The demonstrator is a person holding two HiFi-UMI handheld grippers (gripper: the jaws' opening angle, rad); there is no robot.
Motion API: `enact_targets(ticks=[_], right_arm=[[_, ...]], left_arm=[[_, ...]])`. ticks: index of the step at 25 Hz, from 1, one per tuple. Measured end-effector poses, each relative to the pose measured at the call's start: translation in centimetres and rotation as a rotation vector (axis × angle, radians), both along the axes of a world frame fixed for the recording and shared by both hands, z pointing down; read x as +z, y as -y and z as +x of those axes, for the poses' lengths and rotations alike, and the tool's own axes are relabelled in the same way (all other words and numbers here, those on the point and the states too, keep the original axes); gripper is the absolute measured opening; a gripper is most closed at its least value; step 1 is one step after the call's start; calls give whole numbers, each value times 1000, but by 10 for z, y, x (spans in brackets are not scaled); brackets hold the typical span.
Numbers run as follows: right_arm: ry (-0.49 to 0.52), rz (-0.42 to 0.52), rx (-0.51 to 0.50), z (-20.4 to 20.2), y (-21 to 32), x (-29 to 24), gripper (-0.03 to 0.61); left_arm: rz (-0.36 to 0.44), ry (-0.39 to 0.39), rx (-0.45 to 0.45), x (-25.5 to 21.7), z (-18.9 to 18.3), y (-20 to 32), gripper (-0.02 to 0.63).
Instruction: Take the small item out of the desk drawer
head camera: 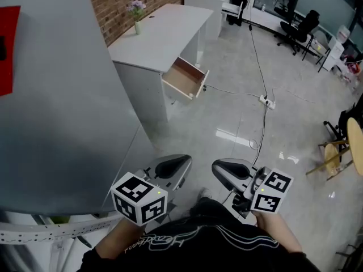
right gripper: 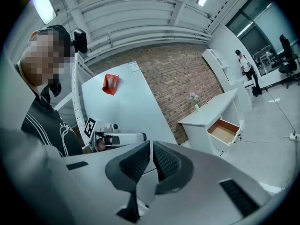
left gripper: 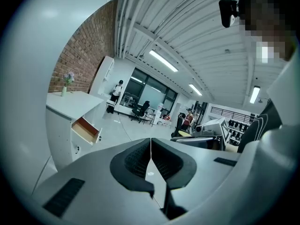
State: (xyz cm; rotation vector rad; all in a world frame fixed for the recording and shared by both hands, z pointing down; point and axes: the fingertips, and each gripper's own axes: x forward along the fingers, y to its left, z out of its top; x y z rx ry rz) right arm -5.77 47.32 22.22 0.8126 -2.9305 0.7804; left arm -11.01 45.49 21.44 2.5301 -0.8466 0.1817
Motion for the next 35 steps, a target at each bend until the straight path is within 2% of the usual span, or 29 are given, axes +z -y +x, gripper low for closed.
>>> enact_targets(ticks=[11,20,25,30,35], right_arm=[[9,66,8,7,46,-10,54],[2,35,1,31,123,8,54],[38,-36,1,68,200,32,54],[-4,-54,-22,102,303,57,54],[-16,-75,-54,133,401,71,54]], left_arm=[[22,5,-24,-1,-2,43,23],[-17,32,-6,21,27,120,23],[-74,55,-17,43,60,196,23],[-139,89,-34,73,93,294,23],[-161,113,-60,86,127,396,23]])
